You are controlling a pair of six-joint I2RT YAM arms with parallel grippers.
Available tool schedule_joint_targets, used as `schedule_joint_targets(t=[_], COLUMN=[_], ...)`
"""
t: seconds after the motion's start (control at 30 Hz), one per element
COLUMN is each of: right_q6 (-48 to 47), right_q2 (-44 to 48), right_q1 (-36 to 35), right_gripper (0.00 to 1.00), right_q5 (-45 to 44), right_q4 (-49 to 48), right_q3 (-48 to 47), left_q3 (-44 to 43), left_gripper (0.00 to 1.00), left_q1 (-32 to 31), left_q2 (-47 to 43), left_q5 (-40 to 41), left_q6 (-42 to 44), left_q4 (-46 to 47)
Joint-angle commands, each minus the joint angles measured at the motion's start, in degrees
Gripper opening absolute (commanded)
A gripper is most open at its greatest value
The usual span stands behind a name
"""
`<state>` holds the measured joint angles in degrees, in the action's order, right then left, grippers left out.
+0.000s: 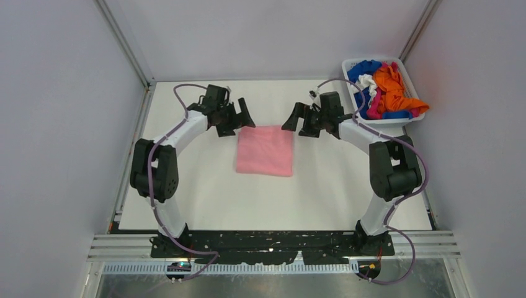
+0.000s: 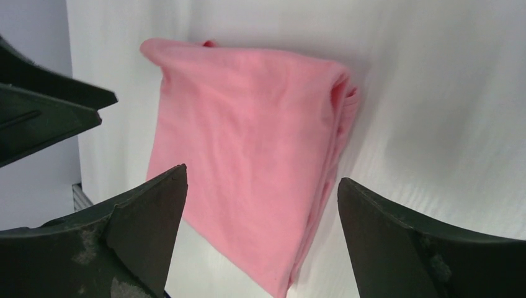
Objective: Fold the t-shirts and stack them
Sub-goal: Fold the long partially folded tshirt into a neat square, then smooth out wrinkles on the folded tshirt
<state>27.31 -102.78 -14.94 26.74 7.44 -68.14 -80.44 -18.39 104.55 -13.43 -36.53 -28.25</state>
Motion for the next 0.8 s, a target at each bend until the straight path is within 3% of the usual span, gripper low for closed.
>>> schedule_joint_targets(t=[0.0,0.17,0.43,0.6,0.77], right_q6=[1.6,5.0,6.5,5.3,2.4], right_q2=[1.8,-3.5,-15.6,-17.1,-11.4], right_q1=[-2.5,-2.9,-2.9,-2.7,-2.7], right_gripper=[0.96,0.96,0.96,0.95,0.95], right_q5=[7.2,8.3,5.3,3.0,2.2], right_q4=[-6.7,-11.4,-11.7,-8.7,-5.2], right_q3=[0.8,-2.7,-10.6,-11.9,-12.1], left_q3=[-1.4,-6.7,-20.7,-19.9,-19.7], left_gripper=[1.0,1.0,1.0,1.0,1.0], left_q1=[-0.6,-0.9,-0.9,-0.5,-0.3], left_q2=[0.4,7.7,21.2,21.6,15.2], left_q5=[-8.2,-6.7,-1.3,0.1,0.6], left_q6=[-1.9,-3.4,-6.0,-7.2,-5.3], left_q4=[7.8,8.3,-4.1,-7.8,-7.7])
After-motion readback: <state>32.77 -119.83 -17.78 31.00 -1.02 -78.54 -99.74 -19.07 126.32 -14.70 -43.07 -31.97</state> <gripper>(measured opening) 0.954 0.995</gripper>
